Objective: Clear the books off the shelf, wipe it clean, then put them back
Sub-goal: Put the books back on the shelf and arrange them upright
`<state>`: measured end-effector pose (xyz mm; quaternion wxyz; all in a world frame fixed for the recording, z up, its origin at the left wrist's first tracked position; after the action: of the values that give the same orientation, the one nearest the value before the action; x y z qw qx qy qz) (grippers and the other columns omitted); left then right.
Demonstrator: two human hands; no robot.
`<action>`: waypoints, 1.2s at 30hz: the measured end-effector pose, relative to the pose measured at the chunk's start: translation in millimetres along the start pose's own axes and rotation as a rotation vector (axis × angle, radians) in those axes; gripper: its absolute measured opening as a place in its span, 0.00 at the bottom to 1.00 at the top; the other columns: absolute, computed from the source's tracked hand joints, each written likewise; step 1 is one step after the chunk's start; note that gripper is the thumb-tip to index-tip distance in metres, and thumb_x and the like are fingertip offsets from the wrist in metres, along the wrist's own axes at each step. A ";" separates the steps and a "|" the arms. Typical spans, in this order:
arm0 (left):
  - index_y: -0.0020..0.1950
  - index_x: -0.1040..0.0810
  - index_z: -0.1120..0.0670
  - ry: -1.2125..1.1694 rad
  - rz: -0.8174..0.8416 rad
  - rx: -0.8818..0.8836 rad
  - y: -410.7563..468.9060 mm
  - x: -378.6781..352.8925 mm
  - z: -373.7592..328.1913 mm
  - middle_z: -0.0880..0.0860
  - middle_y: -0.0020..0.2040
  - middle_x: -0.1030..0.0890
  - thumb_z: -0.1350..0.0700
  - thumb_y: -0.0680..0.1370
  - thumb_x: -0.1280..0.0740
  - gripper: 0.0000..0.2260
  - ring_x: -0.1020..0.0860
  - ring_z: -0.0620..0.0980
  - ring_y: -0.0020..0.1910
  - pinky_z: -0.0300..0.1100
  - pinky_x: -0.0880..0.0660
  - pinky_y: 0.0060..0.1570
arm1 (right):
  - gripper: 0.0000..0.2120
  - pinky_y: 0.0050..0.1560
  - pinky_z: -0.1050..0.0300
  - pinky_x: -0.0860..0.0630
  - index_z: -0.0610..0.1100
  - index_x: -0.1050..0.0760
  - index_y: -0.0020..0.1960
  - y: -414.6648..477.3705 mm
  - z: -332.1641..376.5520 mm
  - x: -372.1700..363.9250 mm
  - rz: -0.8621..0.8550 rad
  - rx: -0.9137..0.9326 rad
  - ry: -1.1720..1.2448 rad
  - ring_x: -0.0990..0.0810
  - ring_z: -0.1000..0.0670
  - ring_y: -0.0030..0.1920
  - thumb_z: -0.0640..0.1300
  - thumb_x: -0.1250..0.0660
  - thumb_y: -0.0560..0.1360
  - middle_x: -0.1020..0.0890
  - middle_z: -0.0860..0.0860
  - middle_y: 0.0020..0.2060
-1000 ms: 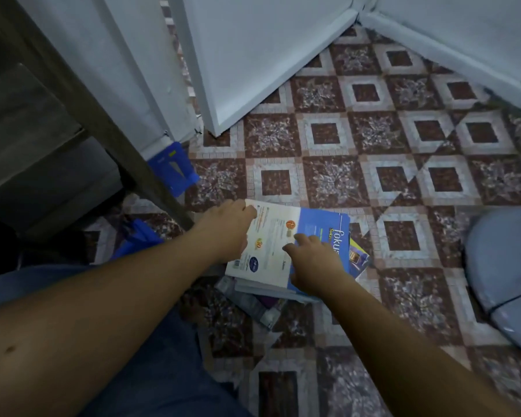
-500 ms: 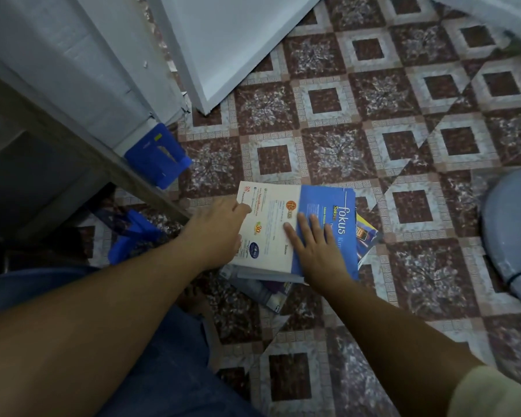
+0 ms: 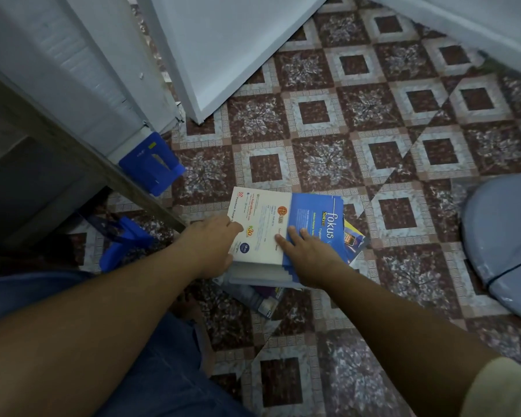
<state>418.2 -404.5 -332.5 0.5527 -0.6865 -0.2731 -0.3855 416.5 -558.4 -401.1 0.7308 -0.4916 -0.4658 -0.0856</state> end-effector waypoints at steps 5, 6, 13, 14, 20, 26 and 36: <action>0.75 0.41 0.49 0.015 0.034 -0.015 -12.6 7.7 -6.7 0.51 0.69 0.32 0.45 0.75 0.33 0.31 0.31 0.52 0.65 0.50 0.27 0.61 | 0.28 0.54 0.48 0.26 0.49 0.41 0.76 -21.6 12.5 46.7 0.062 0.008 0.111 0.26 0.42 0.61 0.39 0.40 0.78 0.28 0.44 0.65; 0.74 0.40 0.49 0.000 0.029 -0.014 -14.2 11.4 -8.7 0.51 0.68 0.32 0.46 0.75 0.32 0.30 0.30 0.52 0.64 0.50 0.27 0.60 | 0.25 0.52 0.49 0.26 0.50 0.37 0.74 -26.4 16.5 56.9 0.073 0.014 0.129 0.26 0.42 0.59 0.40 0.40 0.78 0.26 0.44 0.64; 0.65 0.33 0.47 0.054 -0.180 0.048 -54.9 81.9 -5.8 0.52 0.57 0.22 0.51 0.74 0.32 0.20 0.23 0.54 0.52 0.45 0.26 0.43 | 0.12 0.45 0.53 0.28 0.52 0.26 0.61 -90.0 44.9 167.1 0.082 0.064 0.281 0.22 0.47 0.49 0.46 0.37 0.79 0.21 0.50 0.54; 0.65 0.32 0.47 0.087 -0.194 0.054 -67.7 92.8 -1.4 0.52 0.56 0.22 0.50 0.74 0.32 0.20 0.23 0.53 0.51 0.44 0.29 0.41 | 0.11 0.43 0.54 0.28 0.53 0.26 0.61 -100.7 54.1 182.1 0.083 0.080 0.263 0.22 0.48 0.47 0.47 0.36 0.79 0.21 0.50 0.52; 0.53 0.25 0.44 -0.072 -0.217 0.041 -156.9 140.5 33.1 0.47 0.49 0.21 0.47 0.73 0.30 0.10 0.23 0.47 0.46 0.40 0.29 0.39 | 0.10 0.48 0.52 0.27 0.52 0.24 0.58 -147.3 115.3 253.9 0.012 0.145 0.171 0.23 0.48 0.49 0.48 0.35 0.78 0.21 0.52 0.49; 0.39 0.32 0.39 -0.134 -0.390 0.163 -269.7 182.8 108.9 0.40 0.40 0.25 0.49 0.72 0.28 0.13 0.23 0.43 0.44 0.39 0.29 0.38 | 0.14 0.54 0.52 0.28 0.57 0.27 0.64 -167.8 214.5 323.6 -0.160 0.302 0.102 0.24 0.50 0.55 0.48 0.35 0.78 0.22 0.53 0.55; 0.47 0.31 0.49 0.181 -0.819 0.655 -446.1 183.7 232.5 0.51 0.41 0.24 0.50 0.75 0.32 0.08 0.24 0.56 0.42 0.44 0.33 0.35 | 0.23 0.40 0.53 0.34 0.69 0.40 0.69 -164.0 408.0 405.8 -0.718 0.498 -0.257 0.29 0.50 0.44 0.49 0.40 0.80 0.22 0.54 0.54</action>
<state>215.4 -81.5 43.5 0.5638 -0.2792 -0.5761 -0.5219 301.2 -180.0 47.8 0.6869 -0.1147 -0.7002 -0.1572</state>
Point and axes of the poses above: each hand's wrist, its own y-axis towards the middle knuckle, its own x-axis out of the back of the hand, z = x × y, the point moved 9 cm from there along y, towards the middle knuckle
